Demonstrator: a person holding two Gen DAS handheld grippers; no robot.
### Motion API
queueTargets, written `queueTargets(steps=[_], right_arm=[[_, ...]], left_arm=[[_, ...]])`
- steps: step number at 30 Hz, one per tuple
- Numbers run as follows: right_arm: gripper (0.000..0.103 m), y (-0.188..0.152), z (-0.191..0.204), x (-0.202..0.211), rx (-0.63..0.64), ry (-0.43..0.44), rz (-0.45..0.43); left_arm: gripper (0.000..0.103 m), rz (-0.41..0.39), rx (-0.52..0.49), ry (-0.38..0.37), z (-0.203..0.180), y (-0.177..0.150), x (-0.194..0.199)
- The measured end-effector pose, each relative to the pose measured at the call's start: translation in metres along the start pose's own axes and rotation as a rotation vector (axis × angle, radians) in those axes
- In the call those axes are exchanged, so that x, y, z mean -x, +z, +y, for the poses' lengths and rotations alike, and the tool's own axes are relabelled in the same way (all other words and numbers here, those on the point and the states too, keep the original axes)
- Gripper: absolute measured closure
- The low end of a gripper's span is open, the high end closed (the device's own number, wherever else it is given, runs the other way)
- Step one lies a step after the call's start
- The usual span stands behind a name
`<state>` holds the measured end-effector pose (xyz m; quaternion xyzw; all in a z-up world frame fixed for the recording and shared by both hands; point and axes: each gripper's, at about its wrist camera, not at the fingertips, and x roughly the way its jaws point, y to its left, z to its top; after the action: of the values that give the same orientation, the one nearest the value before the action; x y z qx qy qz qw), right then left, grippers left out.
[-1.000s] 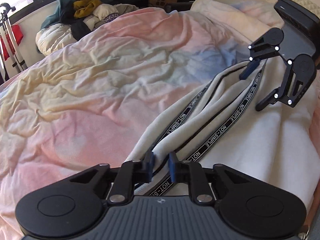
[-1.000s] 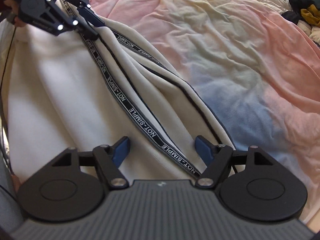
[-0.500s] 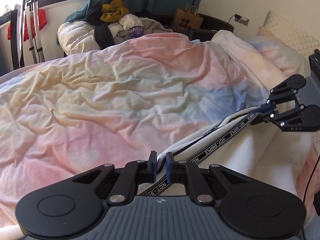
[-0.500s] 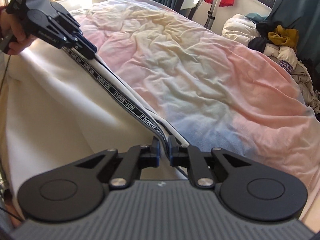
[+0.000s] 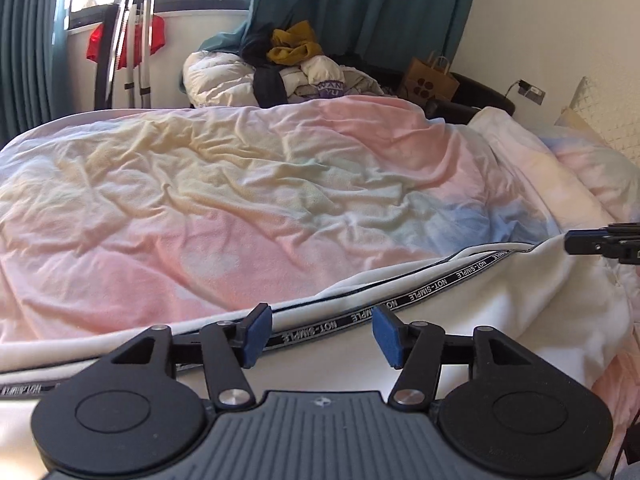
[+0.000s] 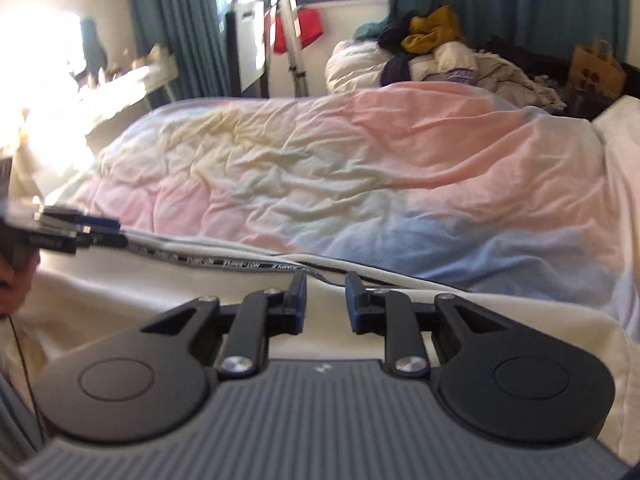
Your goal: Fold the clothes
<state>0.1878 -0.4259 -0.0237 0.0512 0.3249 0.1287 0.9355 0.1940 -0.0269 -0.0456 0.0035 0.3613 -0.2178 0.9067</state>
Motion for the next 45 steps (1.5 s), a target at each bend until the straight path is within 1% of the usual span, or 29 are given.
queueTargets(steps=[1, 2, 4, 5, 8, 9, 10, 13, 15, 17, 19, 22, 23, 26, 27, 28, 29, 30, 31, 33, 36, 39, 42, 45], right_arm=[[0.071, -0.004, -0.007, 0.017, -0.061, -0.022, -0.036], [0.065, -0.011, -0.015, 0.033, -0.120, -0.063, -0.068], [0.056, -0.027, -0.031, 0.063, -0.238, -0.150, -0.128], [0.046, -0.034, -0.038, 0.072, -0.283, -0.181, -0.140], [0.031, -0.068, -0.066, 0.094, -0.478, -0.256, -0.157], [0.028, -0.081, -0.076, 0.100, -0.552, -0.280, -0.162], [0.026, -0.099, -0.085, 0.104, -0.664, -0.302, -0.169], [0.023, -0.144, -0.105, 0.106, -0.904, -0.311, -0.175], [0.022, -0.167, -0.114, 0.096, -1.016, -0.310, -0.165], [0.022, -0.180, -0.124, 0.081, -1.072, -0.260, -0.165], [0.022, -0.186, -0.131, 0.068, -1.107, -0.215, -0.226], [0.022, -0.181, -0.143, 0.047, -1.115, -0.171, -0.305], [0.022, -0.177, -0.145, 0.040, -1.115, -0.183, -0.312], [0.023, -0.167, -0.146, 0.023, -1.081, -0.266, -0.320], [0.031, -0.163, -0.144, 0.021, -1.056, -0.295, -0.321], [0.037, -0.158, -0.141, 0.019, -1.030, -0.324, -0.322], [0.055, -0.153, -0.138, 0.020, -0.991, -0.352, -0.318], [0.064, -0.147, -0.135, 0.023, -0.954, -0.365, -0.323], [0.069, -0.141, -0.131, 0.027, -0.917, -0.377, -0.329], [0.072, -0.126, -0.119, 0.039, -0.844, -0.383, -0.360], [0.074, -0.093, -0.089, 0.060, -0.716, -0.387, -0.416], [0.075, -0.061, -0.050, 0.078, -0.608, -0.379, -0.474], [0.076, -0.032, 0.006, 0.095, -0.473, -0.365, -0.538], [0.078, -0.013, 0.065, 0.096, -0.352, -0.361, -0.604]], left_arm=[[0.040, -0.011, 0.013, 0.006, 0.000, -0.007, 0.011], [0.039, -0.020, 0.027, 0.014, 0.000, -0.015, 0.021], [0.037, -0.027, 0.059, 0.034, -0.002, -0.030, 0.038], [0.037, -0.026, 0.073, 0.039, -0.004, -0.036, 0.044], [0.035, -0.025, 0.123, 0.042, -0.005, -0.054, 0.055], [0.035, -0.025, 0.122, 0.055, -0.007, -0.059, 0.056], [0.035, -0.026, 0.120, 0.068, -0.009, -0.065, 0.057], [0.035, 0.006, 0.099, 0.100, -0.012, -0.081, 0.049], [0.035, 0.016, 0.070, 0.115, -0.011, -0.087, 0.043], [0.035, 0.023, 0.064, 0.125, -0.008, -0.090, 0.036], [0.034, 0.030, 0.070, 0.132, -0.003, -0.092, 0.029], [0.032, 0.032, 0.078, 0.133, 0.002, -0.091, 0.023], [0.031, 0.032, 0.074, 0.133, 0.002, -0.090, 0.022], [0.030, 0.030, 0.062, 0.127, 0.004, -0.087, 0.019], [0.030, 0.026, 0.058, 0.126, 0.004, -0.086, 0.020], [0.030, 0.020, 0.053, 0.122, 0.004, -0.085, 0.021], [0.030, 0.012, 0.052, 0.114, 0.005, -0.083, 0.022], [0.030, 0.006, 0.056, 0.106, 0.006, -0.081, 0.024], [0.030, 0.002, 0.063, 0.098, 0.007, -0.079, 0.026], [0.030, 0.000, 0.079, 0.090, 0.010, -0.075, 0.029], [0.030, -0.002, 0.103, 0.085, 0.014, -0.072, 0.033], [0.031, -0.026, 0.115, 0.086, 0.017, -0.068, 0.043], [0.031, -0.069, 0.148, 0.066, 0.022, -0.063, 0.057], [0.031, -0.117, 0.184, 0.043, 0.029, -0.058, 0.073]])
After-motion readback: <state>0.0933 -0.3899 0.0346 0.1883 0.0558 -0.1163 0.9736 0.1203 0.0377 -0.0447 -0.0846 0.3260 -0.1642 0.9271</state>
